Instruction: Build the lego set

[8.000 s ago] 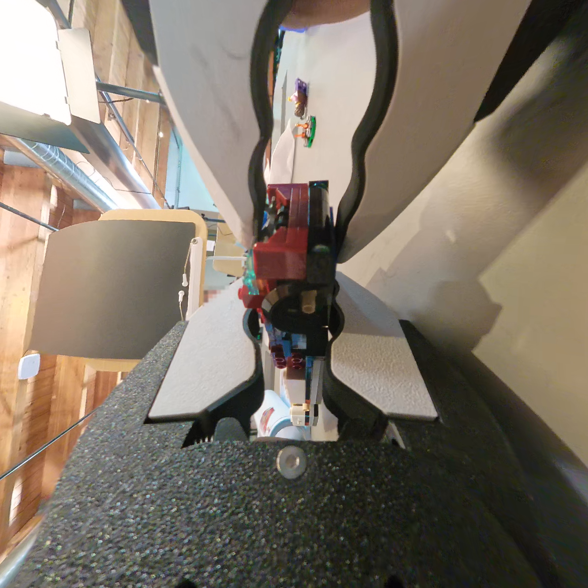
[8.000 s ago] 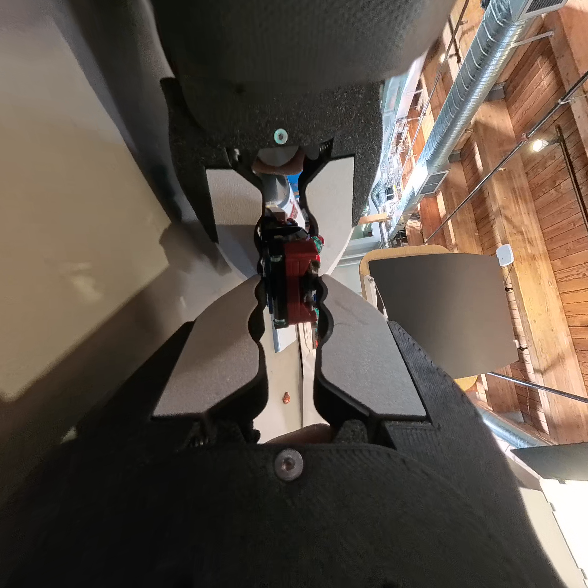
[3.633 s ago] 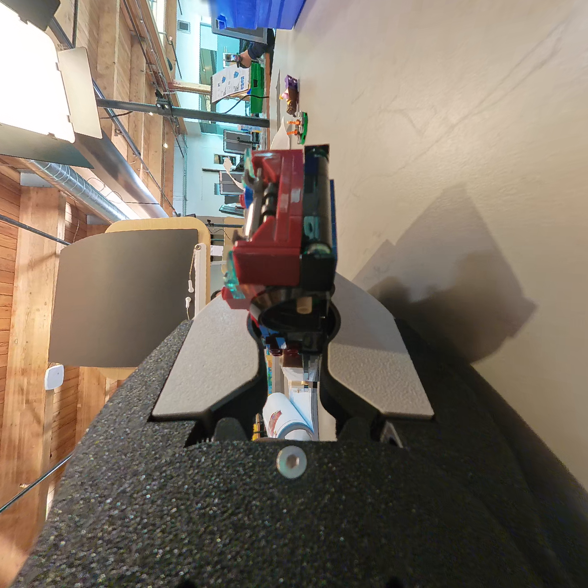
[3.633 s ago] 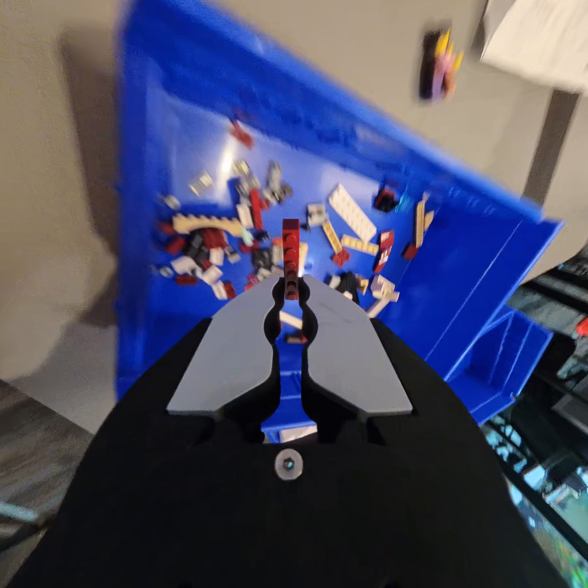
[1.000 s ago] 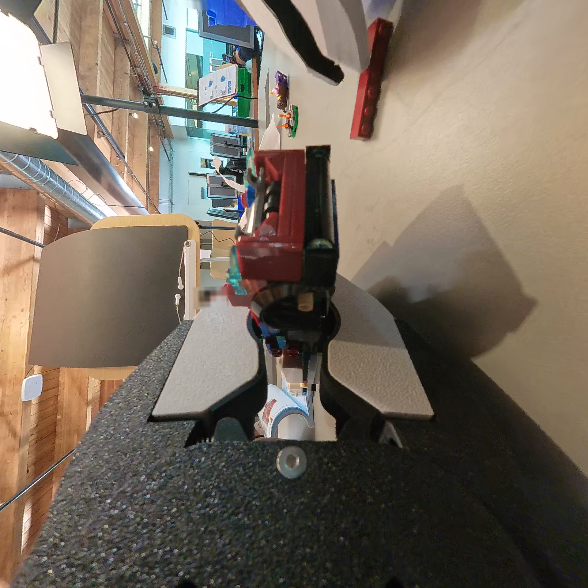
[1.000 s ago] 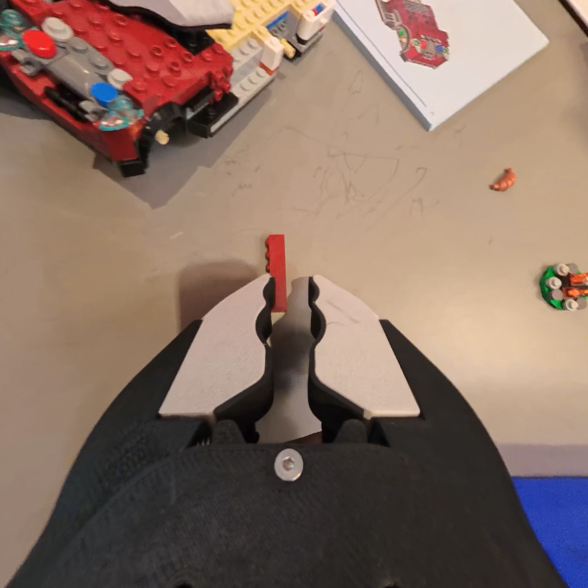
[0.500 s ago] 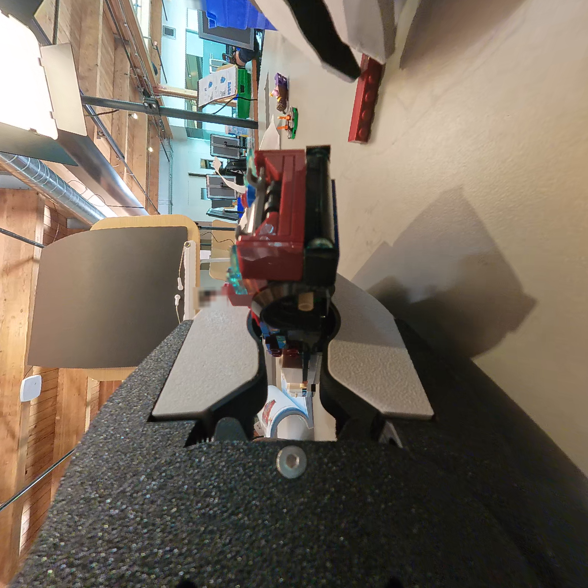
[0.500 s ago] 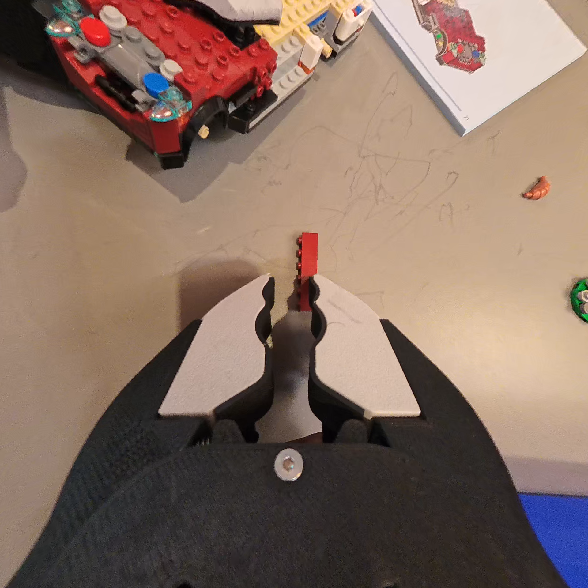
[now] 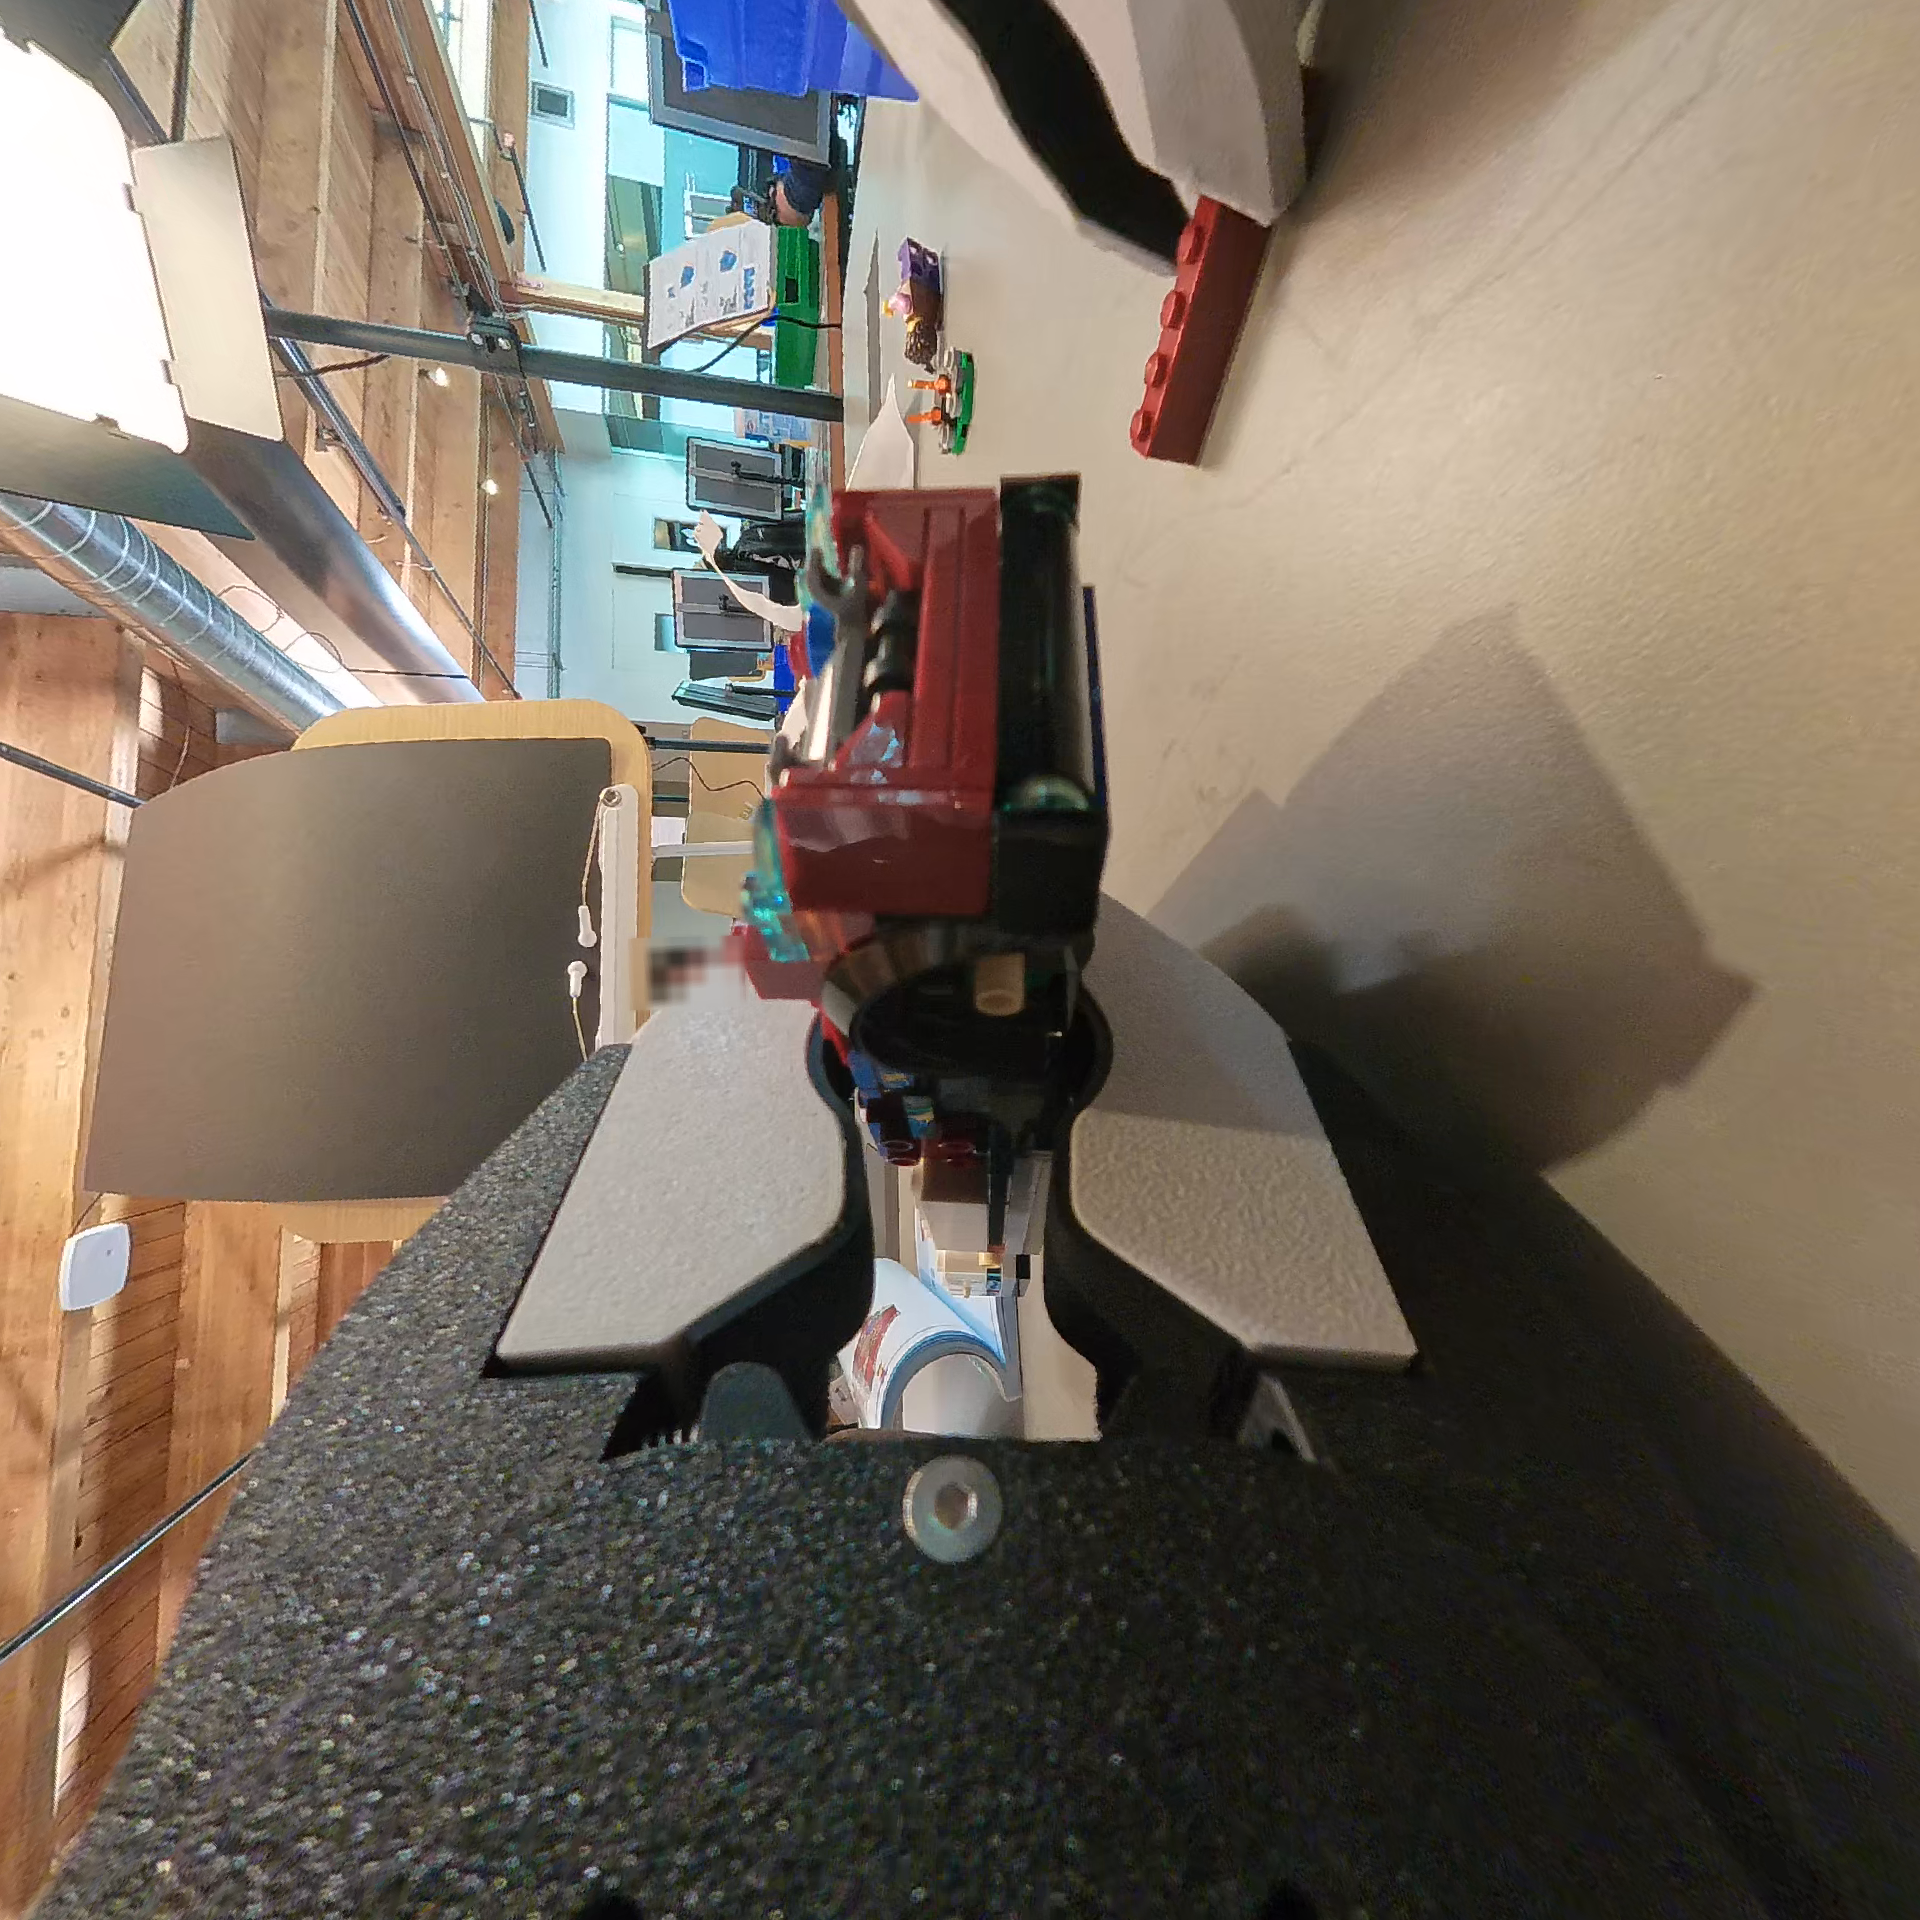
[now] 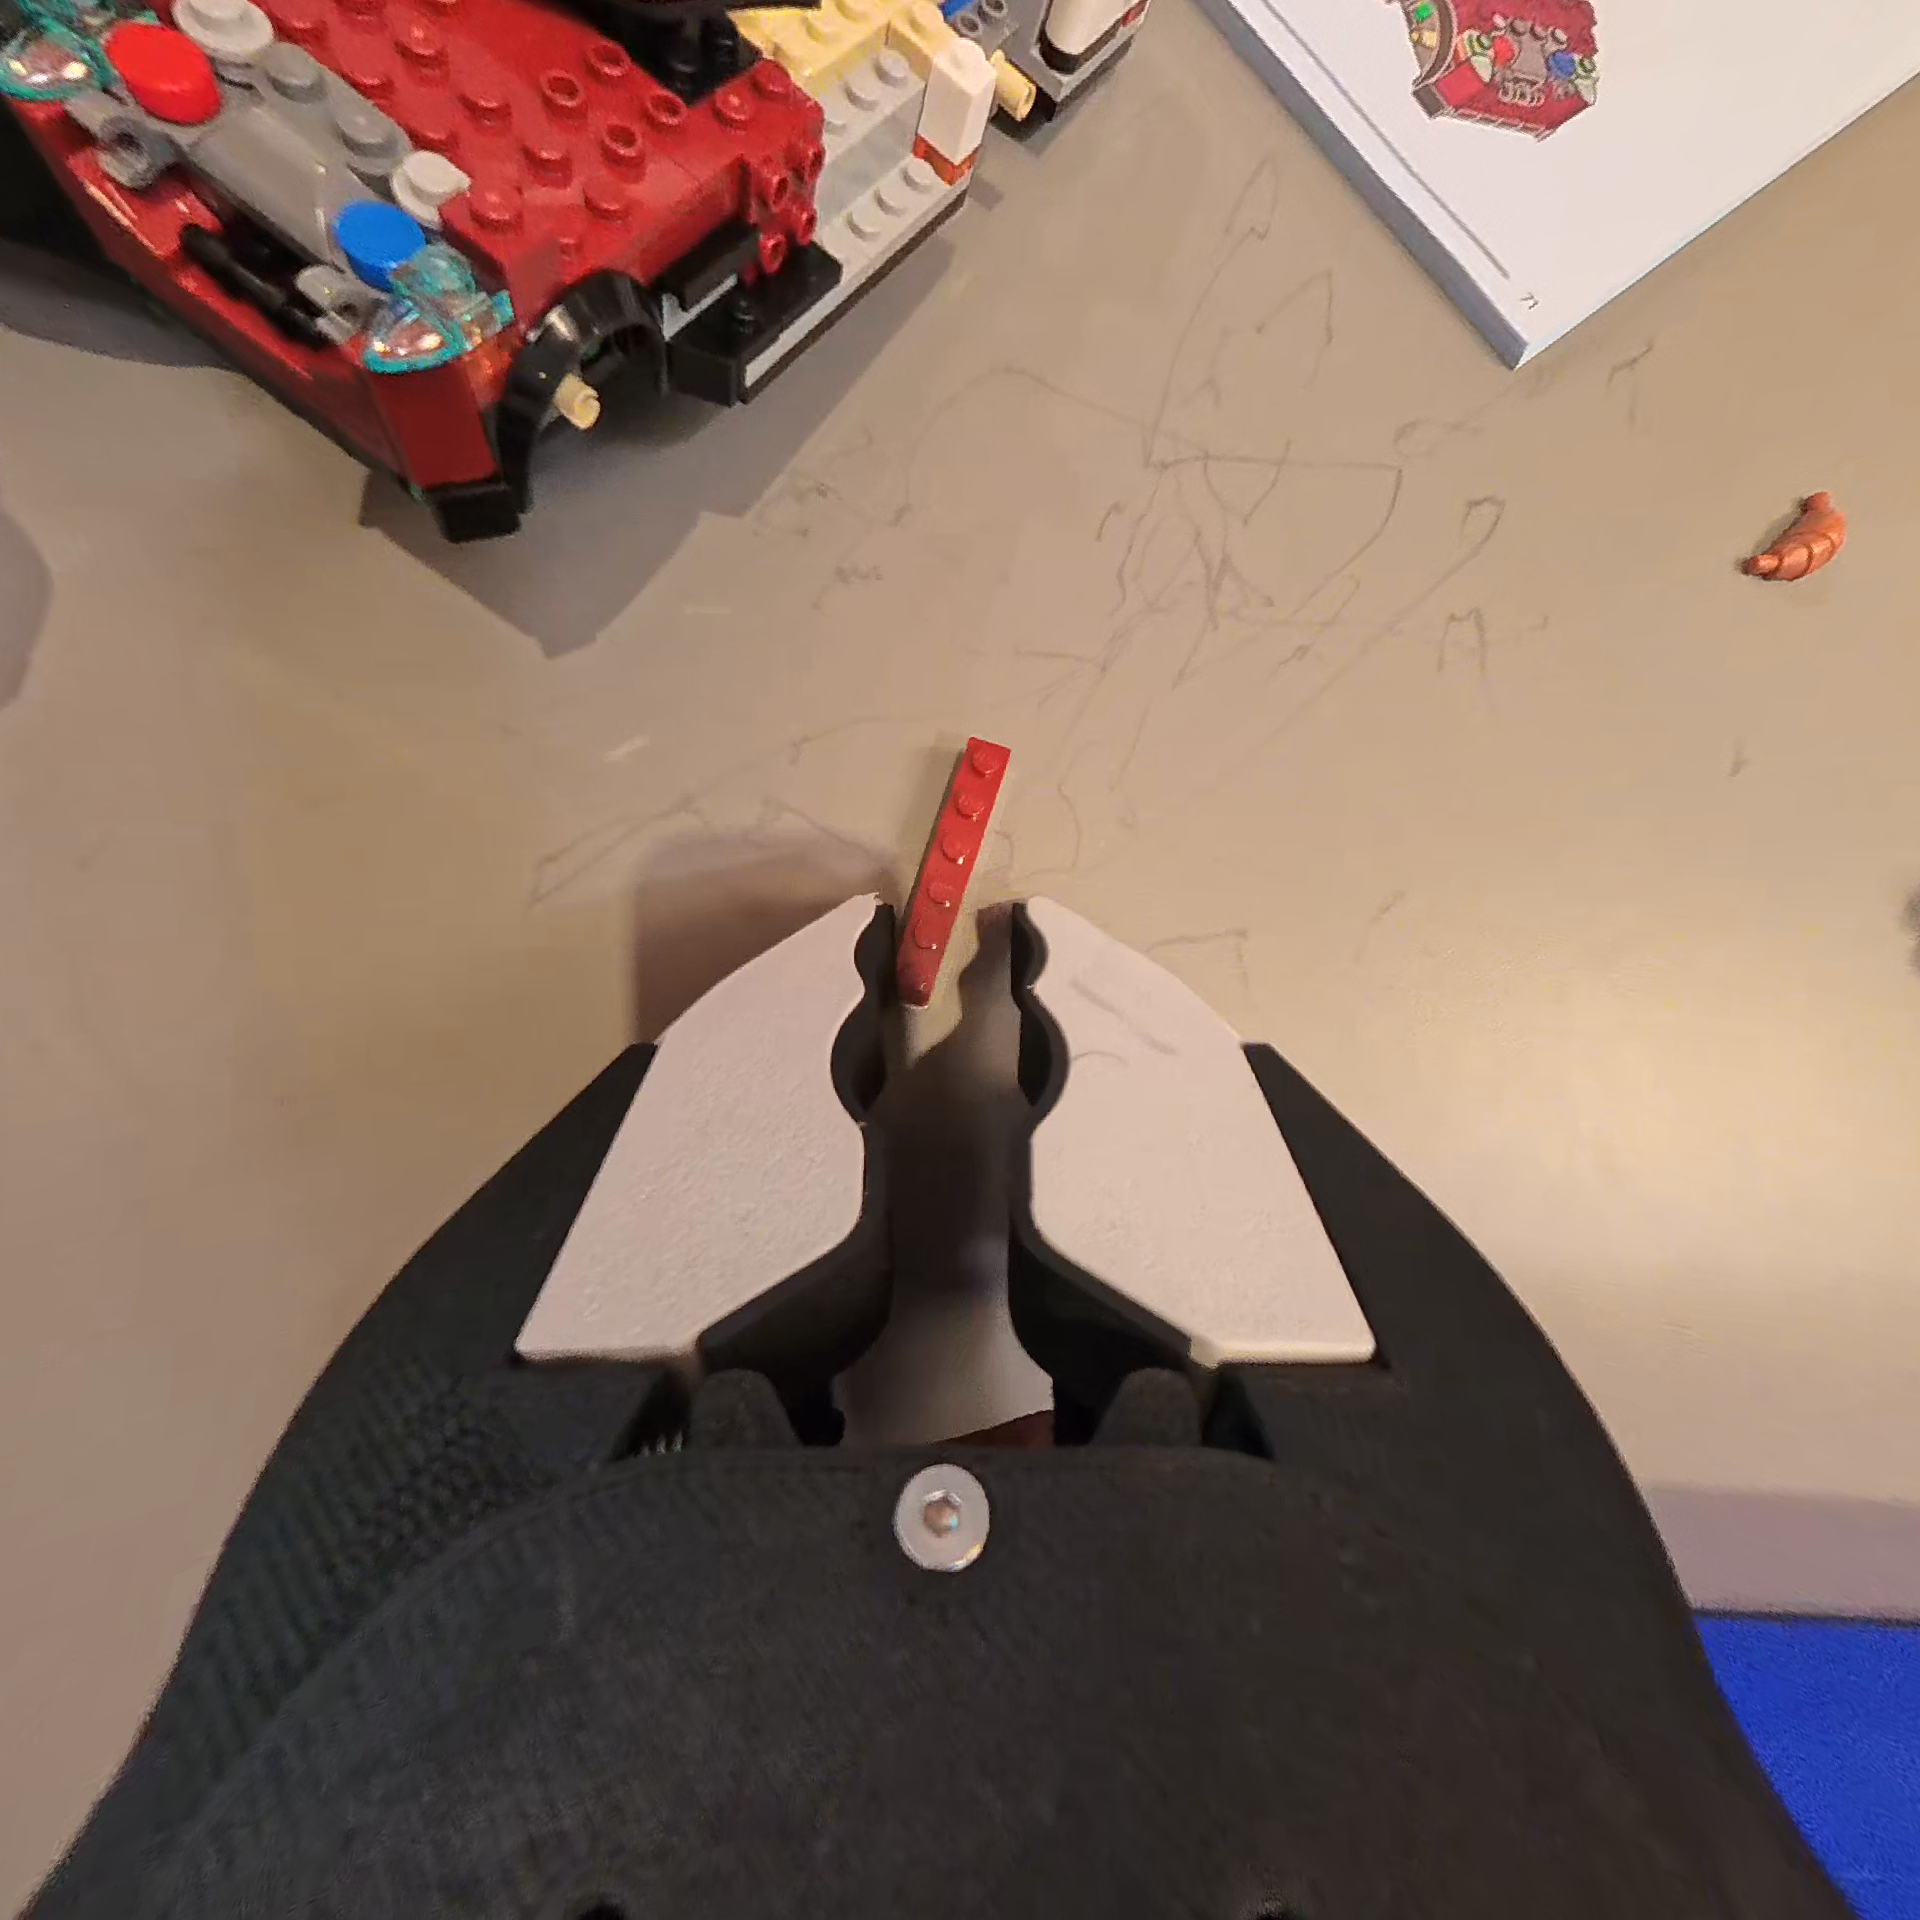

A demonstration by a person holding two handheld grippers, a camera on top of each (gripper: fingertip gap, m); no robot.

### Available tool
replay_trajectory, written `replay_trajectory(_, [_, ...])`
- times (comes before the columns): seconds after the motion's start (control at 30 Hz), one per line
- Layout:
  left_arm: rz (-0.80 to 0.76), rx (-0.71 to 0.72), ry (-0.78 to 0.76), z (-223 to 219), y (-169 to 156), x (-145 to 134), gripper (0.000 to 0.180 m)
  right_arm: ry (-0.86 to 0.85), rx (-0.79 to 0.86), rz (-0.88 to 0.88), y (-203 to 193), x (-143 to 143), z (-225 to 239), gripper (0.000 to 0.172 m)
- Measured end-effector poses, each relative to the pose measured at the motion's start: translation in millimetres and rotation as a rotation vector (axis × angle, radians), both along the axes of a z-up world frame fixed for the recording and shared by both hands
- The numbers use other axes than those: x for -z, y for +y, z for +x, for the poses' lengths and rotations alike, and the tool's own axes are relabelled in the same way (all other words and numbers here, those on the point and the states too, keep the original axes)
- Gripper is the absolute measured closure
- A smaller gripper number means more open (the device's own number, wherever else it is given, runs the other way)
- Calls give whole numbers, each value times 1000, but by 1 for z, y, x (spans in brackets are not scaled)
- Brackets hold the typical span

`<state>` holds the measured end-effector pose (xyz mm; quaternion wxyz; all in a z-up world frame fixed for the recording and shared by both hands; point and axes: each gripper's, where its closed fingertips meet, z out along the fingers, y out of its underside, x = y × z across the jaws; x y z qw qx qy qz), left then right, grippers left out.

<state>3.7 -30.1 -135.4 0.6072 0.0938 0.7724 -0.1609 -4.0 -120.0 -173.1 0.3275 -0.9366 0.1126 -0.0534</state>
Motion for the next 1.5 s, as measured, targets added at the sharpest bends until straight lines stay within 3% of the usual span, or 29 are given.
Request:
replay_trajectory(0.33, [49, 45, -72, -2, -5, -4, 145, 44, -80, 13, 7, -10, -8, 163])
replay_trajectory(0.43, [78, 82, -120, -5, -10, -9, 145, 20, -162, 58, 13, -34, -13, 164])
replay_trajectory(0.6, [93, 141, -177, -13, -19, -16, 145, 0, -448, 178, 31, -87, -46, 164])
replay_trajectory(0.7, [101, 163, -204, -16, -24, -19, 145, -2, -566, 171, 44, -99, -62, 164])
replay_trajectory(1.0, [104, 198, -226, -20, -32, -22, 145, 15, -709, 70, 63, -85, -81, 164])
replay_trajectory(1.5, [90, 210, -237, -18, -36, -26, 145, 15, -733, 78, 63, -85, -85, 157])
